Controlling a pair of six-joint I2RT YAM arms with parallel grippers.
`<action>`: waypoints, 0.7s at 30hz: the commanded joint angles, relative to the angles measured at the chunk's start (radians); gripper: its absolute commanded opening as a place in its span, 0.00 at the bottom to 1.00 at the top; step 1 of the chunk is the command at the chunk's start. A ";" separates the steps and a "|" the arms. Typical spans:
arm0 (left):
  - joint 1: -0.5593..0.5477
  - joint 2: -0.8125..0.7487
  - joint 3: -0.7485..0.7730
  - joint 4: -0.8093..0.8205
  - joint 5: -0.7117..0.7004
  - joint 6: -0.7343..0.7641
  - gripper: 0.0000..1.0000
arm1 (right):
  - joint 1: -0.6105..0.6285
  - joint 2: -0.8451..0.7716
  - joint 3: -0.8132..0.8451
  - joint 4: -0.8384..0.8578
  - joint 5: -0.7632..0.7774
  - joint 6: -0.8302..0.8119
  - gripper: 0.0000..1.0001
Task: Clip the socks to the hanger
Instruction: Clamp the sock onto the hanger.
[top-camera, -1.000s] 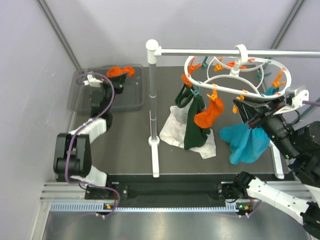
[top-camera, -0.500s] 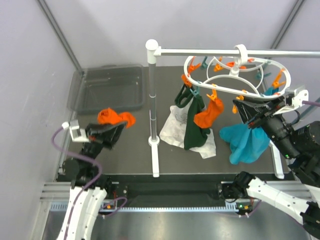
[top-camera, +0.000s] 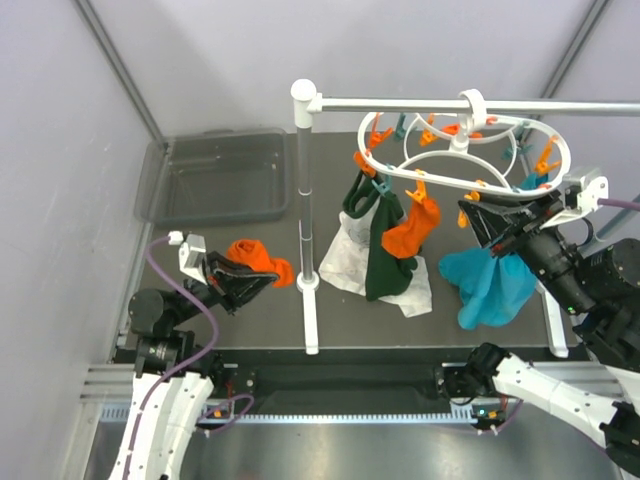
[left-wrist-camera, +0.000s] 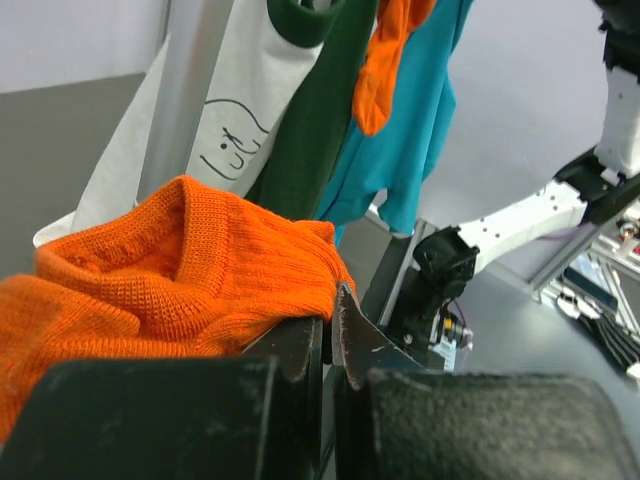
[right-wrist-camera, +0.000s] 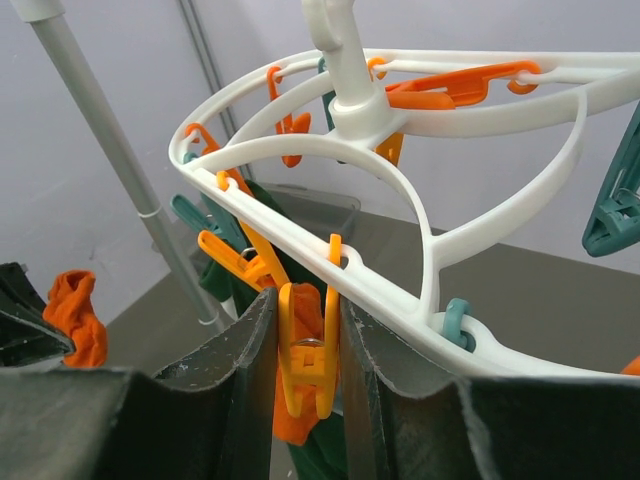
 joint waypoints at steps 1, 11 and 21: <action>-0.012 0.049 0.066 -0.019 0.068 0.086 0.00 | 0.010 0.033 -0.009 -0.043 -0.068 0.022 0.00; -0.289 0.228 0.135 -0.031 -0.049 0.217 0.00 | 0.011 0.045 -0.019 -0.046 -0.071 0.035 0.00; -0.906 0.398 0.194 -0.041 -0.562 0.398 0.00 | 0.010 0.045 0.001 -0.070 -0.071 0.047 0.00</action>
